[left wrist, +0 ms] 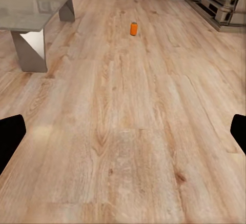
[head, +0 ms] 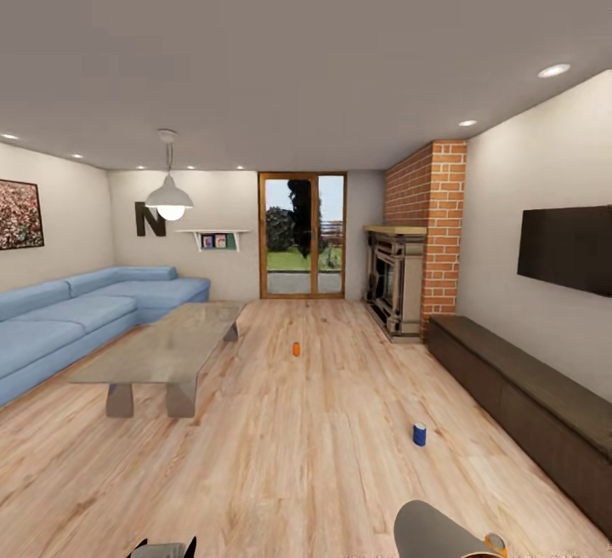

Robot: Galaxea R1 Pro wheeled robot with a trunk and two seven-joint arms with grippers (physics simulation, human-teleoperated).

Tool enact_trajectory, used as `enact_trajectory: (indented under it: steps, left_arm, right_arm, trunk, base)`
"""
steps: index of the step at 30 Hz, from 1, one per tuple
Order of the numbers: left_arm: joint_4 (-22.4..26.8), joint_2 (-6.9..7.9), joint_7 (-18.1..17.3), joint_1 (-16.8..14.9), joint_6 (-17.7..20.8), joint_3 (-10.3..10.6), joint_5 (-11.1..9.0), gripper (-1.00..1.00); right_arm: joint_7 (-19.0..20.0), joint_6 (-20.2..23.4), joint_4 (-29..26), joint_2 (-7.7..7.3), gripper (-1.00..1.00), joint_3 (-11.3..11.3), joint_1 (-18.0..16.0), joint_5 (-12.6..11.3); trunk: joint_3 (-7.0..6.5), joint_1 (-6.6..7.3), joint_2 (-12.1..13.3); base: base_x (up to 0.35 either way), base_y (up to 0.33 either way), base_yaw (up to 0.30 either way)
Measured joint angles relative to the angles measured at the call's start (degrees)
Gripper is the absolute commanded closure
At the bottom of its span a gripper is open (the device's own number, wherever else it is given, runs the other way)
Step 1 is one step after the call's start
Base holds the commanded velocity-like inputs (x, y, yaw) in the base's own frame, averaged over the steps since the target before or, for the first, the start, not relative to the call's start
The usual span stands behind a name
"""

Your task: Put the three can of soda from the living room inside the tash can in the kitchen.

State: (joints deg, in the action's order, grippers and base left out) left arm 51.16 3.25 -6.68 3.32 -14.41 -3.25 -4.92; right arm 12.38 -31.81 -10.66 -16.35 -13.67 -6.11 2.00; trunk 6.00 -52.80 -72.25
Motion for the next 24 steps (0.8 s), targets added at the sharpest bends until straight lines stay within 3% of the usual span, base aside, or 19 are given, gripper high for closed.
enact_trajectory:
  steps: [24]
  left_arm:
    - [0.0, 0.00, 0.0, -0.1, 0.0, 0.0, 0.0, -1.00]
  right_arm:
    - [0.0, 0.0, 0.0, -0.09, 1.00, 0.0, 0.0, 0.0]
  trunk:
    - [0.00, 0.00, 0.0]
  base:
    - [0.000, 0.280, -0.249]
